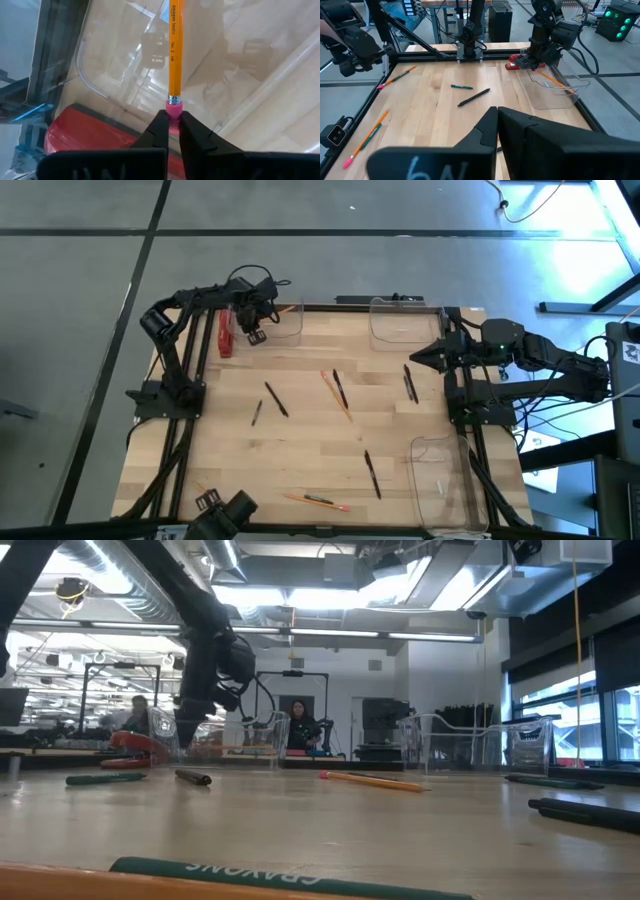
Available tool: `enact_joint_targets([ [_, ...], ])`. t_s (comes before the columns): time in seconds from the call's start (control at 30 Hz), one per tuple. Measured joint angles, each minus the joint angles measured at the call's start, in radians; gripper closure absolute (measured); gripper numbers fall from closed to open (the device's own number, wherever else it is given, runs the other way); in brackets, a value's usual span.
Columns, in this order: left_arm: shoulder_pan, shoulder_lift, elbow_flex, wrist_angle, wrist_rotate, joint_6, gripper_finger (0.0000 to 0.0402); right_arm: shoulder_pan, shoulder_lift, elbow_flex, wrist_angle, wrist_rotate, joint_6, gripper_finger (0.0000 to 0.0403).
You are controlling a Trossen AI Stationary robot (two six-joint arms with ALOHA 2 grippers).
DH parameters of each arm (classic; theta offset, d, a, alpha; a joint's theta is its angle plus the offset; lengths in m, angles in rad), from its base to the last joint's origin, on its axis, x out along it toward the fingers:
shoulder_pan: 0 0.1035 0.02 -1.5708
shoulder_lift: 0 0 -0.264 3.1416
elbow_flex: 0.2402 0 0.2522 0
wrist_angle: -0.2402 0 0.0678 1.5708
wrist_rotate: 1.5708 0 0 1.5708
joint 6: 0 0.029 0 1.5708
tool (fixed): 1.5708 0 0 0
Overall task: Sort crayons/erasers/pens/pencils in bins
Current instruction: Put the top left yellow pencil into the top left transparent bin, then put the top right black pen into the top right transparent bin
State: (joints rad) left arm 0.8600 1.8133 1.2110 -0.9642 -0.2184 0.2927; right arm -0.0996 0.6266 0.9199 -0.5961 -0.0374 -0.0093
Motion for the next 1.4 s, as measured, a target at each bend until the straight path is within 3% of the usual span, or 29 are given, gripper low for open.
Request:
enact_joint_targets([
  [0.4,0.0,0.0,0.0,0.001,0.0,0.005,0.0338,0.0,0.0,0.0,0.0,0.0,0.0,0.0386],
  [0.83,0.0,-0.01,0.043,-0.018,0.0,-0.067,0.0333,0.0,0.0,0.0,0.0,0.0,0.005,0.0386],
  [1.13,-0.03,-0.165,0.114,-0.02,-0.001,-0.148,0.0333,0.0,0.0,0.0,0.001,0.0,0.009,0.0386],
  [1.4,-0.176,-0.361,0.115,-0.018,0.003,-0.269,0.0333,0.0,0.001,0.0,0.002,0.0,0.164,0.0386],
])
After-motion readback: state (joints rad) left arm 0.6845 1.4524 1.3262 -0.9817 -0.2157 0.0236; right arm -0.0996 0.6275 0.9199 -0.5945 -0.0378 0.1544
